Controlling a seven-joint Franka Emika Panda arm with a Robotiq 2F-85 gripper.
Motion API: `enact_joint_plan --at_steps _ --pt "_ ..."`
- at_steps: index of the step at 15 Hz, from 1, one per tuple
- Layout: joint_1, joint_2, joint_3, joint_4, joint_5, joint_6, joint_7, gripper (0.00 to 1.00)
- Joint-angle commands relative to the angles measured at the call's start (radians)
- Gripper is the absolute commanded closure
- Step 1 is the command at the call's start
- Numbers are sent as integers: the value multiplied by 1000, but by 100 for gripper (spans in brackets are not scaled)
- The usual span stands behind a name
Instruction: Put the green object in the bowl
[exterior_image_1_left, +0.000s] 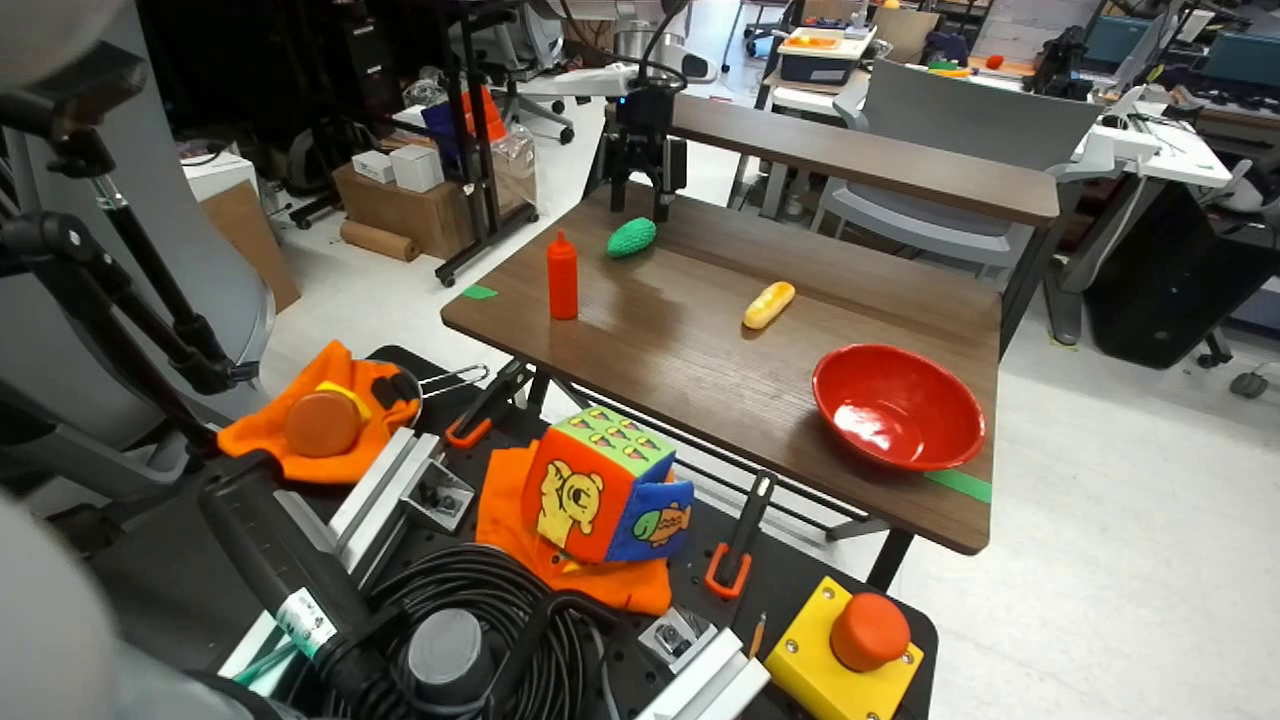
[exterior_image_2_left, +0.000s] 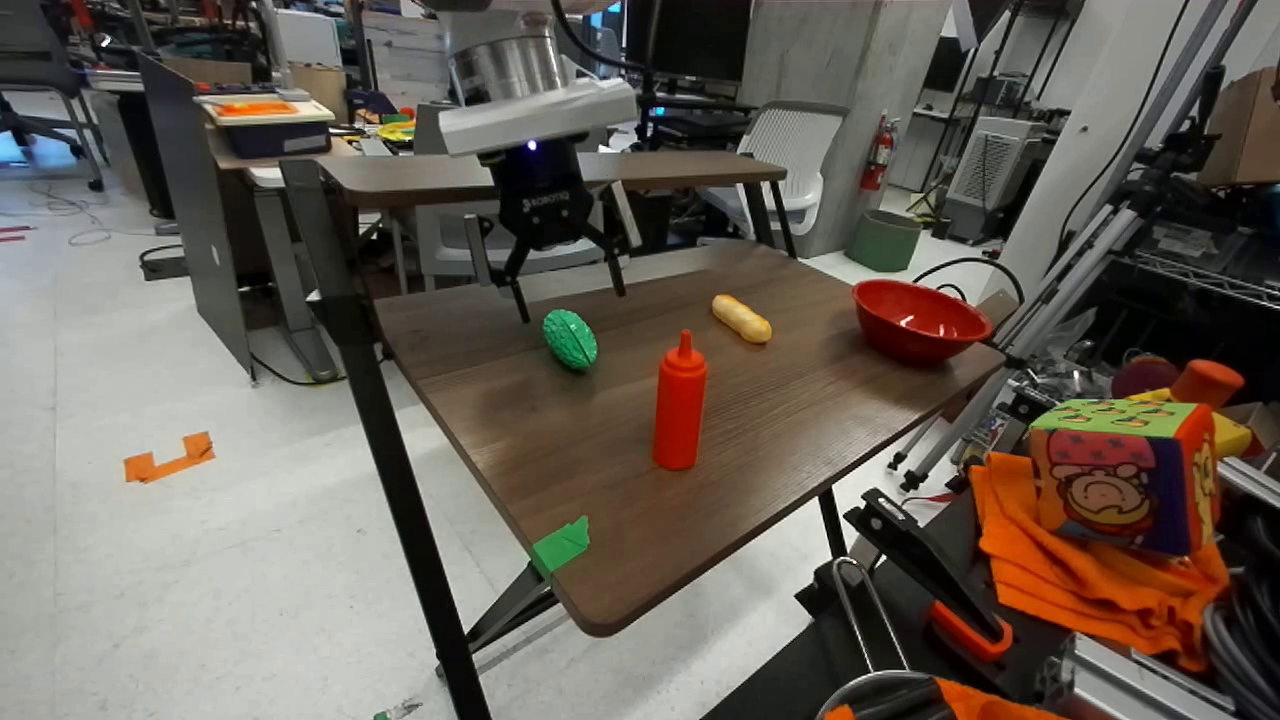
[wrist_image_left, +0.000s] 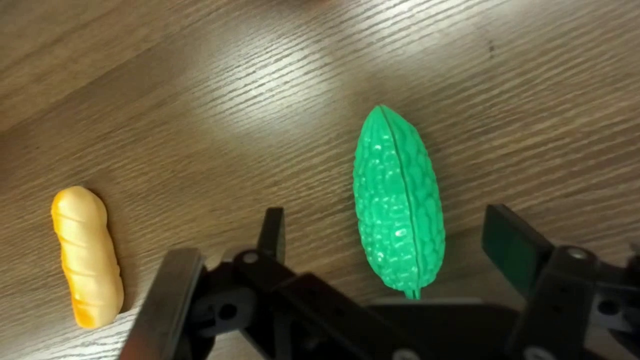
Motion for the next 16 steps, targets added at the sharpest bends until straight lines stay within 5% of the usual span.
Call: enact_joint_plan --at_steps 1,3,4,5,8,13,16 --pt "20 99 -5 152 -5 -114 0 0" --pt "31 129 -13 186 -17 -143 -1 0" --pt "35 141 -16 200 -23 -154 -3 7" --pt "38 155 -20 217 -30 -165 -1 28" --pt "45 195 -29 267 -51 -198 2 40" --pt "66 218 -44 325 -102 -259 -14 78" --pt "84 173 -35 320 -131 -278 -67 81"
